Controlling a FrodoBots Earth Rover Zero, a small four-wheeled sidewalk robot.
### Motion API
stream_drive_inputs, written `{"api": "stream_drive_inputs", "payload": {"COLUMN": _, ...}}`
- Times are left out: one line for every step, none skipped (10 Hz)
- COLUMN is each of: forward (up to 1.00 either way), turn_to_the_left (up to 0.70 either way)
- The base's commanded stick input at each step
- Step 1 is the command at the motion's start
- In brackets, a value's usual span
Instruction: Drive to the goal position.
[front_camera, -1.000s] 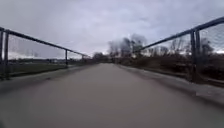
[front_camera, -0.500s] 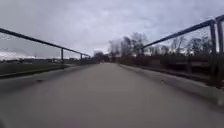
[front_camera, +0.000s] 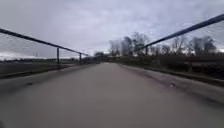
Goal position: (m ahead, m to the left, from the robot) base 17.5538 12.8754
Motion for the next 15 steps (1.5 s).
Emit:
{"api": "stream_drive_inputs", "payload": {"forward": 1.0, "turn_to_the_left": 0.0}}
{"api": "stream_drive_inputs", "payload": {"forward": 1.0, "turn_to_the_left": 0.0}}
{"api": "stream_drive_inputs", "payload": {"forward": 1.0, "turn_to_the_left": 0.0}}
{"api": "stream_drive_inputs", "payload": {"forward": 1.0, "turn_to_the_left": 0.0}}
{"api": "stream_drive_inputs", "payload": {"forward": 1.0, "turn_to_the_left": 0.0}}
{"api": "stream_drive_inputs", "payload": {"forward": 1.0, "turn_to_the_left": 0.0}}
{"api": "stream_drive_inputs", "payload": {"forward": 1.0, "turn_to_the_left": 0.0}}
{"api": "stream_drive_inputs", "payload": {"forward": 1.0, "turn_to_the_left": 0.0}}
{"api": "stream_drive_inputs", "payload": {"forward": 1.0, "turn_to_the_left": 0.0}}
{"api": "stream_drive_inputs", "payload": {"forward": 1.0, "turn_to_the_left": 0.0}}
{"api": "stream_drive_inputs", "payload": {"forward": 1.0, "turn_to_the_left": 0.0}}
{"api": "stream_drive_inputs", "payload": {"forward": 1.0, "turn_to_the_left": 0.0}}
{"api": "stream_drive_inputs", "payload": {"forward": 1.0, "turn_to_the_left": 0.0}}
{"api": "stream_drive_inputs", "payload": {"forward": 1.0, "turn_to_the_left": 0.0}}
{"api": "stream_drive_inputs", "payload": {"forward": 1.0, "turn_to_the_left": 0.0}}
